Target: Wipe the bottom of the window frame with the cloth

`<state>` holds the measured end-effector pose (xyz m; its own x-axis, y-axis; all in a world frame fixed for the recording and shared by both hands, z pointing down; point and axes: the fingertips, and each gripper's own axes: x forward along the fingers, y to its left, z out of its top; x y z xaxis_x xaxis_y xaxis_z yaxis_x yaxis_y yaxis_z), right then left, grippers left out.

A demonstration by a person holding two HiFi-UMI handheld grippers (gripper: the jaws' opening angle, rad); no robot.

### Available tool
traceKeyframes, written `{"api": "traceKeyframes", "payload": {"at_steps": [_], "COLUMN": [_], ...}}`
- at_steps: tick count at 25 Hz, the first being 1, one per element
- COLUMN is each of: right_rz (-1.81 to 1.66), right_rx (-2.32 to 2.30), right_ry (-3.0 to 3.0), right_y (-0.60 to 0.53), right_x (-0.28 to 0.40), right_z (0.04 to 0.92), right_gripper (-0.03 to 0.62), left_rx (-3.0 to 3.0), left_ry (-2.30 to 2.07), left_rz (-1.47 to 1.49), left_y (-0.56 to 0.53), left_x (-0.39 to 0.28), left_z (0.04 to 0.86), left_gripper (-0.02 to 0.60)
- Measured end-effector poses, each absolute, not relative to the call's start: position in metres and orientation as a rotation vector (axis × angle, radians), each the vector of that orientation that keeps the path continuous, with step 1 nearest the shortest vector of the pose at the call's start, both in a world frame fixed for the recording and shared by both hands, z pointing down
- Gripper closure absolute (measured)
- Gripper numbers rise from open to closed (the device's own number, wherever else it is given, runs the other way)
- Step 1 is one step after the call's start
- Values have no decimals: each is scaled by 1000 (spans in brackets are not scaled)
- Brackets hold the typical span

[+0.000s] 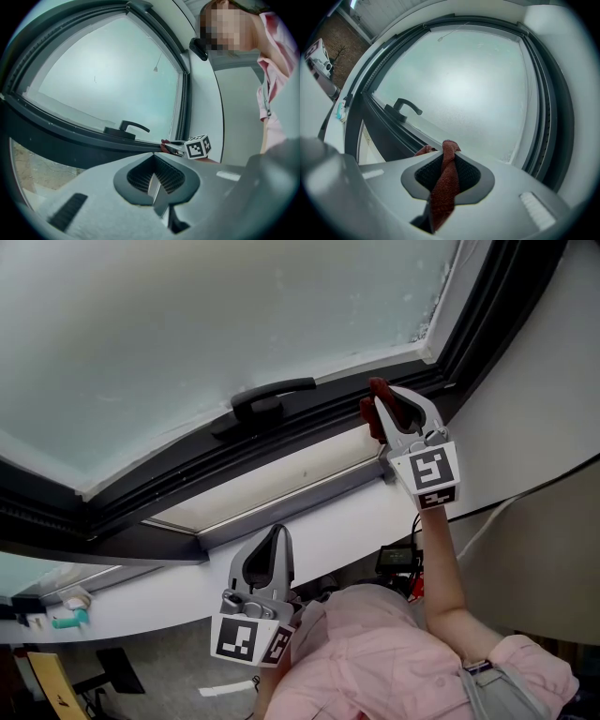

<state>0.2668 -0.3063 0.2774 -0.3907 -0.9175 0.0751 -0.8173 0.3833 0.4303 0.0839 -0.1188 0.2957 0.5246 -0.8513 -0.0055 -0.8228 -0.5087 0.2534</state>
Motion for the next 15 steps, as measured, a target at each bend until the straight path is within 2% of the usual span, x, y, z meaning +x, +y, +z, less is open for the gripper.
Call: {"api": "traceKeyframes", "payload": {"at_steps": [15], "right_rz": [-444], "right_rx": [1551], "right_ry": [-2327], "right_y": [-314], "right_x": [292], "right_z": [277], "right_gripper": [530], "left_rx": [2547], "left_ry": [-1415], "left_rz": [-182], "left_y": [-120], "left_x": [93], "left_z": [298], "left_gripper": [588]}}
